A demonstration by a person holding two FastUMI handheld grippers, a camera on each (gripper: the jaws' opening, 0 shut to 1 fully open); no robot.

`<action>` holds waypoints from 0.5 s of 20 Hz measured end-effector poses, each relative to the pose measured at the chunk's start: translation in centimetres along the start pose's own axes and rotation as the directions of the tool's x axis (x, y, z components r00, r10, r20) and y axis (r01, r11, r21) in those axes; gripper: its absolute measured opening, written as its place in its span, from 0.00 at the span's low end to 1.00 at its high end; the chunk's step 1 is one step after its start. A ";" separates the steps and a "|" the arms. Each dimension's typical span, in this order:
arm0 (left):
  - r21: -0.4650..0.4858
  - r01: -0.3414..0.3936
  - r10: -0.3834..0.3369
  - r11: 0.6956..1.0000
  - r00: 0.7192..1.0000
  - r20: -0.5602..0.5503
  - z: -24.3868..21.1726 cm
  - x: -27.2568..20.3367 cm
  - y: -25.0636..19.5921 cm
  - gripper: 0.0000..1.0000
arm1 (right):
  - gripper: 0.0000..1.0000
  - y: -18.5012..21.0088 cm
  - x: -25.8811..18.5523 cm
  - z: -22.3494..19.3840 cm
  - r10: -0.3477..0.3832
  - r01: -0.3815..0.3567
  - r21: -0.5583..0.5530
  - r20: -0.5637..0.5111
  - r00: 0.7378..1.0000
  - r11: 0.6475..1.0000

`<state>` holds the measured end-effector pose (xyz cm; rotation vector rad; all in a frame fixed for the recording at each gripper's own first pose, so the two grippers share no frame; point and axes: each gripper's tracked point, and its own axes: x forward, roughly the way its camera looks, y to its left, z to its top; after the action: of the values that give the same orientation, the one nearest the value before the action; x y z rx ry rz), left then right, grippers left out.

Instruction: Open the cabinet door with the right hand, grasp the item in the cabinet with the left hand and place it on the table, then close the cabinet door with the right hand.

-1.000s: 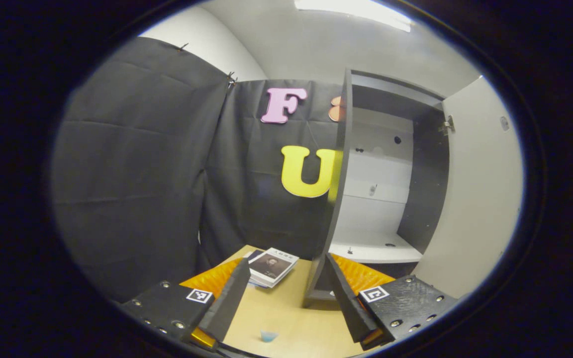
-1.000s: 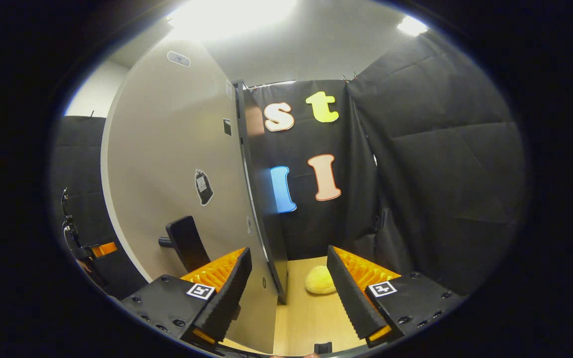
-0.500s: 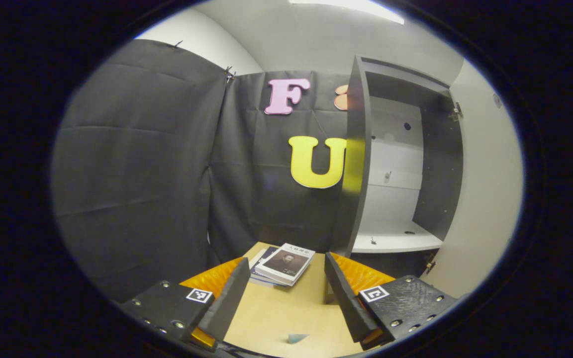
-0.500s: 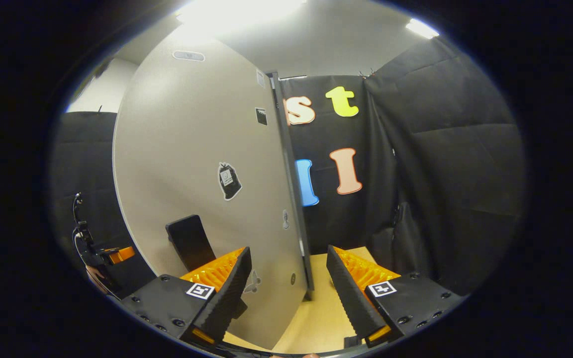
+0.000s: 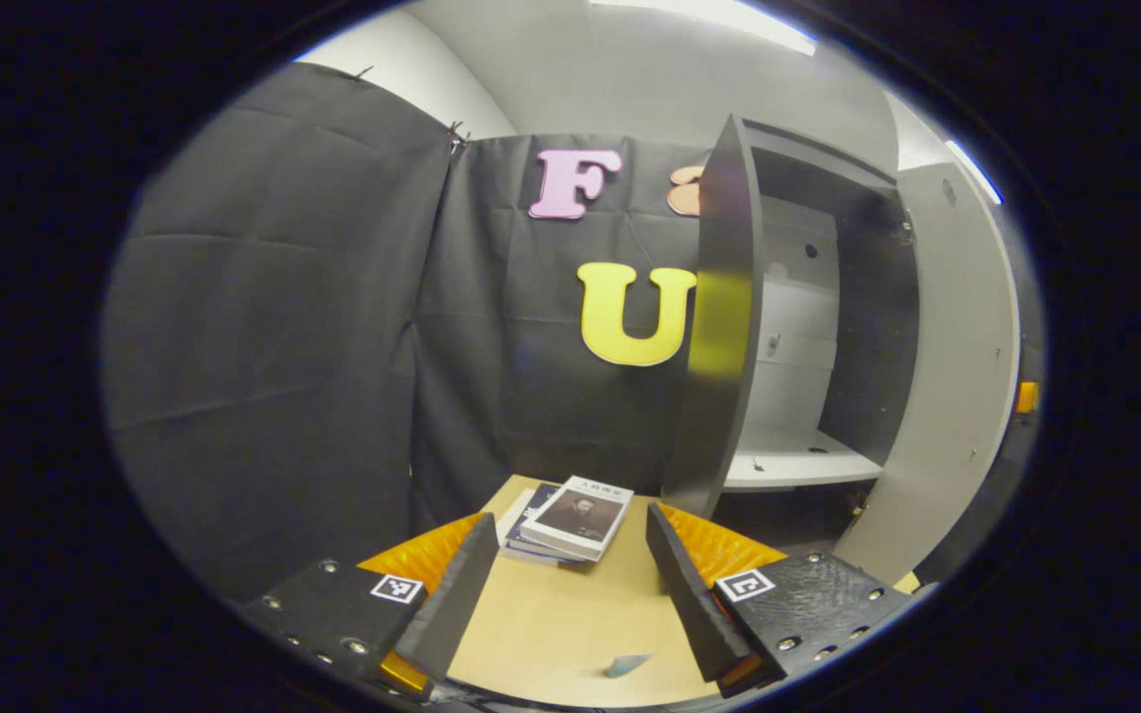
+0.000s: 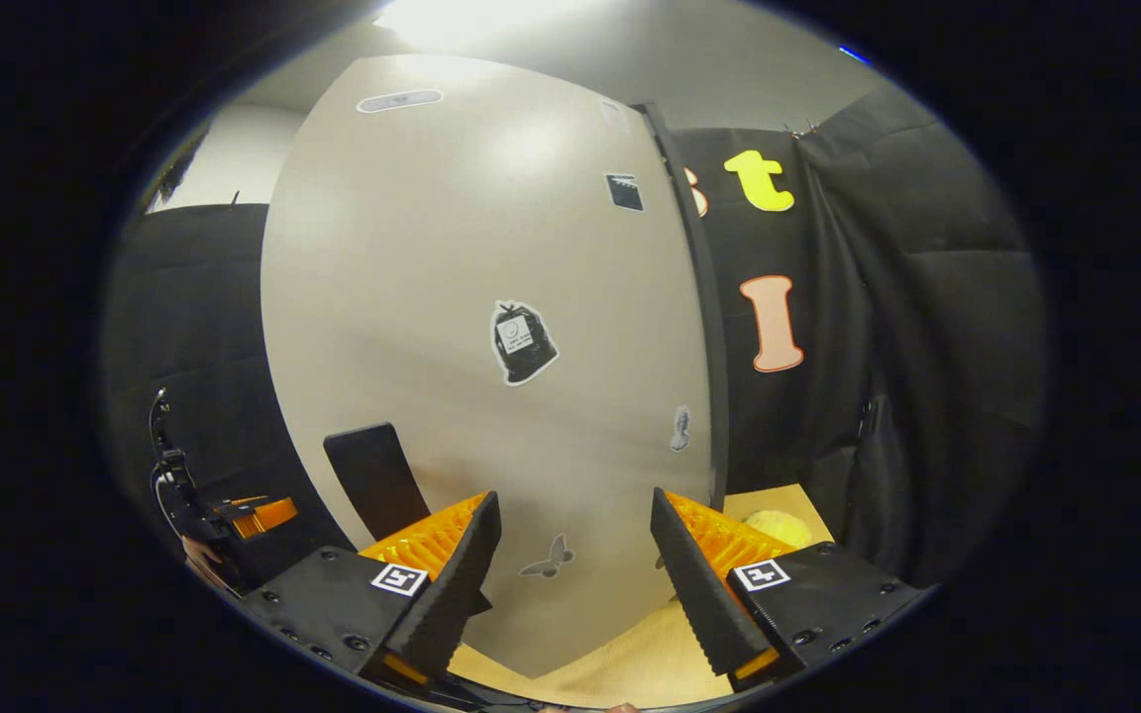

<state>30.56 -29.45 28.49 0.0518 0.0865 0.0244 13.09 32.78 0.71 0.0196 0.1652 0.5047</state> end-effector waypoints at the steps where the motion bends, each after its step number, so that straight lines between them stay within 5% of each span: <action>1: 0.005 0.003 -0.003 1.000 1.000 0.001 0.1 0.2 0.6 0.92 | 0.96 1.0 0.8 -0.2 0.016 -0.016 0.000 0.005 1.000 1.000; 10: 0.033 0.052 -0.052 0.998 0.999 -0.001 0.5 2.4 4.4 0.92 | 0.97 8.6 8.3 -2.1 0.084 -0.084 0.010 -0.064 0.994 0.996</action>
<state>32.93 -24.98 29.06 0.0827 0.0884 -0.0294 15.74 44.29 -2.16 0.0179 0.2301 0.5889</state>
